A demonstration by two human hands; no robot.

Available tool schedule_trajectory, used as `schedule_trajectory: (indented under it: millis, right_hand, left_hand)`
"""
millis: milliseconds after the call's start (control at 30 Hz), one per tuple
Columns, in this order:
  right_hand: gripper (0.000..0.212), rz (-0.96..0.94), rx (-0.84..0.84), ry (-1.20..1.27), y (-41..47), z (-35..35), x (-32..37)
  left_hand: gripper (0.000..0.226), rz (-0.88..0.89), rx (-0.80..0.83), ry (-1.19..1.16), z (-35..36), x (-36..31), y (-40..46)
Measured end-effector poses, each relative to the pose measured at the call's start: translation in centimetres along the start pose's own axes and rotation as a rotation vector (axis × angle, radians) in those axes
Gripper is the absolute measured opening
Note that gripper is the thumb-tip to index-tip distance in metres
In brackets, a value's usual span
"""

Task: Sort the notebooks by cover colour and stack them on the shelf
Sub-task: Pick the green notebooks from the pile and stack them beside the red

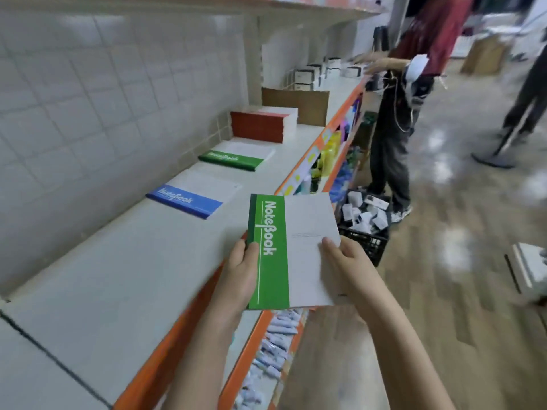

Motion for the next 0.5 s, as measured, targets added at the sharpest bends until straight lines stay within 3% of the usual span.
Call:
schedule_trajectory:
  millis: [100,500]
  right_hand:
    - [0.024,0.014,-0.071,0.064,1.2,-3.8,-1.6]
    - [0.027,0.106,-0.272,-0.039,9.8,-16.3,-6.2]
  left_hand:
    - [0.025,-0.001,0.094,0.034,4.7,-0.4,2.5]
    - [0.025,0.018,0.288,0.05,20.5,-2.3,11.5]
Point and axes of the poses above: each hand's wrist, its own y-axis towards the middle knuckle, its own z-axis out of the palm, x = y × z, the point moved 1 cm from there along y, towards the middle knuckle, and after that the axes turned 4 degrees about x, right-handed, at the moved point
